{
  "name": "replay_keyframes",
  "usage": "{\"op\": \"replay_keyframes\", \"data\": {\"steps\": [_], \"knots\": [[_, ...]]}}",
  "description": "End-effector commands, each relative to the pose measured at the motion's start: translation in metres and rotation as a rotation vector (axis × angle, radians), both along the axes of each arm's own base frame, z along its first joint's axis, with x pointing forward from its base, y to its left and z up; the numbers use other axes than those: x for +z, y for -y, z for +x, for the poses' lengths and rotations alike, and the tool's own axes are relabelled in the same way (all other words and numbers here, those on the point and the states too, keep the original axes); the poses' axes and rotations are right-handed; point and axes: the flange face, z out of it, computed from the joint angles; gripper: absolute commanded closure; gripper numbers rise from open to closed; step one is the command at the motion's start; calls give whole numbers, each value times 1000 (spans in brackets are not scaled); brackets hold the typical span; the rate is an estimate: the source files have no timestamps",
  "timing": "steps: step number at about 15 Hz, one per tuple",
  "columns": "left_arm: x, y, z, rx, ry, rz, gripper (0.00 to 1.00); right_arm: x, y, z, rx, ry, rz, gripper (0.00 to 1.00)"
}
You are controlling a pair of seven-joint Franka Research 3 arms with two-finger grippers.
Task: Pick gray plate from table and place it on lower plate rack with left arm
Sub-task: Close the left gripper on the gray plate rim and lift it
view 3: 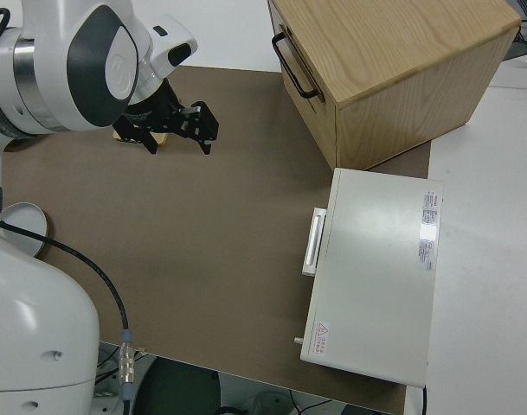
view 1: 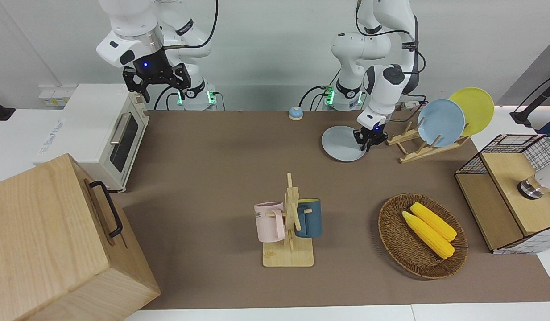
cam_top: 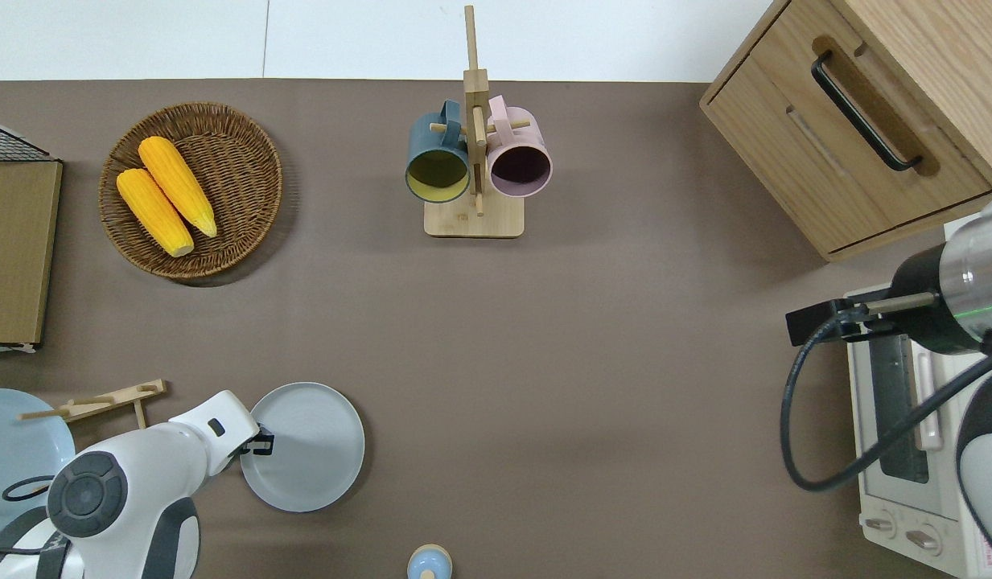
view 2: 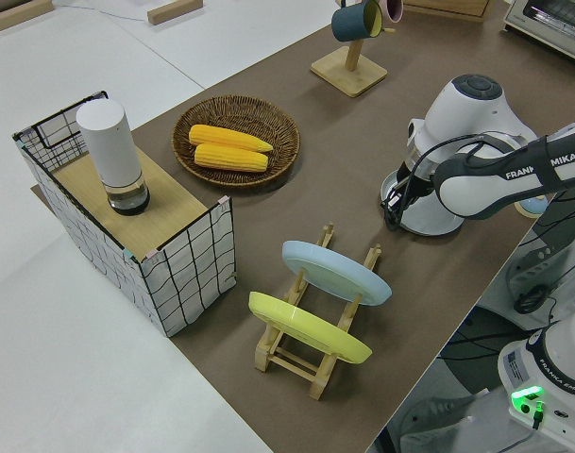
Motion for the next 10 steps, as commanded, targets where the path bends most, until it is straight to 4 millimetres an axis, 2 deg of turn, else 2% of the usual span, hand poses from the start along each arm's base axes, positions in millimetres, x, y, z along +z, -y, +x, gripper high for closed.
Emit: {"op": "replay_keyframes", "data": {"steps": [1,6,10], "knots": [[-9,4,-6,4,-6,-8,1000,3,1,-2,-3,-7,9,13],[-2,5,-6,1,-17,-7,1000,3,1,-2,-3,-7,9,11],[23,3,5,13,-55,-8,1000,3,1,-2,-2,-7,9,11]]}}
